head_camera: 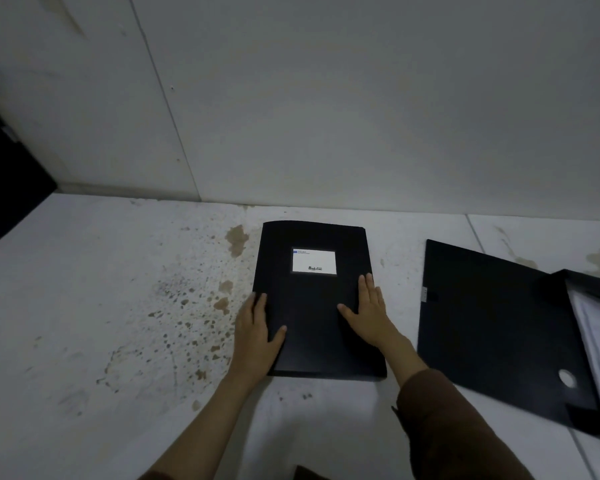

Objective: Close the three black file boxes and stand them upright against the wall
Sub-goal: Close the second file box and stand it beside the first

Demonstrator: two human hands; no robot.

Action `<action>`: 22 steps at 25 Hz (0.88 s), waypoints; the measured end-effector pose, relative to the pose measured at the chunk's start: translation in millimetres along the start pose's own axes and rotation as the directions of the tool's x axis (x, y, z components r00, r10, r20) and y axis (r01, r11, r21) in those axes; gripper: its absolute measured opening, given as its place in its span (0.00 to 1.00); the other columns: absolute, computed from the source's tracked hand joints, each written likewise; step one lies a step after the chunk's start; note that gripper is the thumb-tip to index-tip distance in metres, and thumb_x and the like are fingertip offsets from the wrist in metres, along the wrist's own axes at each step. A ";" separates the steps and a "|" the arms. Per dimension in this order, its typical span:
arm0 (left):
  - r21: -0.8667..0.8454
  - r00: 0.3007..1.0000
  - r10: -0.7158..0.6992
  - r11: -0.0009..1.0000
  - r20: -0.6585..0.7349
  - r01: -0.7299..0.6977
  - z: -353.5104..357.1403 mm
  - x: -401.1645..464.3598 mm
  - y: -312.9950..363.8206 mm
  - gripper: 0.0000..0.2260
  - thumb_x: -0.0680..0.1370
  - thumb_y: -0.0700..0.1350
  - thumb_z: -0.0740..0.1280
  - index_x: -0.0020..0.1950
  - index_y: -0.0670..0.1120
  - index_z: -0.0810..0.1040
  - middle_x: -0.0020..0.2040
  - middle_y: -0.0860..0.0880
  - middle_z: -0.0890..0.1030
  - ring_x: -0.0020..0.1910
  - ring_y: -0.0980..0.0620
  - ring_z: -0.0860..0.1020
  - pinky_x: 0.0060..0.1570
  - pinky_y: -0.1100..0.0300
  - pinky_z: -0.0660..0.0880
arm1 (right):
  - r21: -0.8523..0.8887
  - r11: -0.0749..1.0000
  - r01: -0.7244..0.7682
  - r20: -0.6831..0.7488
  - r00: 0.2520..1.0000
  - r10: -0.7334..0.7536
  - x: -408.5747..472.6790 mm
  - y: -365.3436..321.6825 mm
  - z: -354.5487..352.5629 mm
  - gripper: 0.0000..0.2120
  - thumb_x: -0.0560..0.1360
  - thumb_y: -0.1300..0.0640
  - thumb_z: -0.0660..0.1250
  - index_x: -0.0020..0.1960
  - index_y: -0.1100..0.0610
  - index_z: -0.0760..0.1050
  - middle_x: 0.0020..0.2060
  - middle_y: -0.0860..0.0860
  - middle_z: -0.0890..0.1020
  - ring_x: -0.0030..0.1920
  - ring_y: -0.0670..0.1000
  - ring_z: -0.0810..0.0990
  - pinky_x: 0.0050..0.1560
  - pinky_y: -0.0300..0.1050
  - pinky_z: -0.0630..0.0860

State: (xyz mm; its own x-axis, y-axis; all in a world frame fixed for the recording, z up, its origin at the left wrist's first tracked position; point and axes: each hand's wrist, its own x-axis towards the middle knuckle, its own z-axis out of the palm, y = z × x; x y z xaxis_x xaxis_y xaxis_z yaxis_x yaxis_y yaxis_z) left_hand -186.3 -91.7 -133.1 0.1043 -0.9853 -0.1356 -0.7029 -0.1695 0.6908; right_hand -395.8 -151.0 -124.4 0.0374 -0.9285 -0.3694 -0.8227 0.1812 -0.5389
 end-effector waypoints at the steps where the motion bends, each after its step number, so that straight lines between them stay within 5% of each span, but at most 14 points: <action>1: -0.103 0.995 -0.100 0.990 -0.017 0.098 -0.2 1.6 3.6 0.34 0.77 0.49 0.64 0.76 0.42 0.49 0.78 0.42 0.49 0.77 0.45 0.49 0.76 0.50 0.49 | 0.133 0.991 -0.032 0.005 0.999 0.032 -2.8 -0.7 -3.6 0.40 0.77 0.49 0.62 0.75 0.56 0.38 0.76 0.54 0.38 0.77 0.56 0.44 0.75 0.53 0.50; 3: -0.287 0.982 -0.179 0.939 0.059 0.188 -1.3 6.2 7.7 0.34 0.75 0.46 0.67 0.75 0.40 0.53 0.76 0.41 0.59 0.74 0.44 0.60 0.74 0.48 0.59 | 0.361 0.924 -0.125 -0.041 0.988 0.149 -11.7 -0.1 -2.8 0.42 0.75 0.53 0.66 0.76 0.57 0.40 0.76 0.58 0.41 0.75 0.59 0.52 0.75 0.53 0.54; 5: -0.477 0.968 -0.229 0.842 0.107 0.252 -7.9 7.9 10.2 0.30 0.74 0.44 0.69 0.72 0.41 0.60 0.71 0.42 0.68 0.64 0.46 0.71 0.65 0.53 0.70 | 0.509 0.849 -0.143 -0.088 0.972 0.217 -21.1 2.0 1.2 0.39 0.74 0.57 0.68 0.75 0.60 0.47 0.75 0.60 0.56 0.73 0.60 0.61 0.72 0.53 0.61; 8: -0.595 0.938 -0.317 0.730 0.140 0.335 -25.9 4.6 7.8 0.29 0.72 0.46 0.71 0.69 0.43 0.62 0.65 0.44 0.72 0.56 0.48 0.74 0.52 0.57 0.74 | 0.623 0.774 -0.115 -0.133 0.959 0.249 -35.3 -0.1 4.1 0.29 0.73 0.61 0.68 0.70 0.59 0.61 0.66 0.59 0.72 0.65 0.58 0.72 0.64 0.50 0.70; 11: -0.639 0.936 -0.344 0.704 0.076 0.310 -43.9 -5.0 3.2 0.27 0.72 0.47 0.72 0.67 0.44 0.64 0.64 0.45 0.71 0.54 0.48 0.75 0.46 0.58 0.74 | 0.689 0.723 -0.052 -0.163 0.961 0.225 -45.0 -12.4 8.6 0.27 0.73 0.63 0.68 0.68 0.56 0.63 0.65 0.58 0.74 0.59 0.55 0.74 0.60 0.50 0.72; 16: -0.717 0.913 -0.395 0.666 -0.102 0.208 -113.9 -9.1 -8.1 0.31 0.72 0.52 0.71 0.71 0.49 0.61 0.69 0.46 0.66 0.63 0.44 0.73 0.61 0.48 0.74 | 0.732 0.657 0.181 -0.242 0.970 0.003 -40.4 -74.4 8.7 0.28 0.73 0.65 0.68 0.69 0.54 0.63 0.65 0.53 0.72 0.58 0.48 0.70 0.58 0.42 0.69; 22: -0.738 0.946 -0.250 0.674 -0.207 0.016 -235.1 -7.2 -33.8 0.32 0.67 0.59 0.69 0.68 0.53 0.64 0.62 0.50 0.74 0.57 0.52 0.76 0.49 0.60 0.75 | 0.682 0.630 0.371 -0.251 0.928 -0.275 -18.5 -186.3 22.1 0.29 0.73 0.65 0.68 0.69 0.51 0.61 0.64 0.46 0.69 0.64 0.47 0.68 0.63 0.42 0.67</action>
State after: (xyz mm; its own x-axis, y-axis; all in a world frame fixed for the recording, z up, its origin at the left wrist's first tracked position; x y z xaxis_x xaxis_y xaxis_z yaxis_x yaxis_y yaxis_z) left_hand 2.1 -84.4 11.5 0.4202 -0.8943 -0.1536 0.0473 -0.1475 0.9879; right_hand -230.7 -160.4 -33.9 0.1183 -0.9930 -0.0046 -0.1179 -0.0095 -0.9930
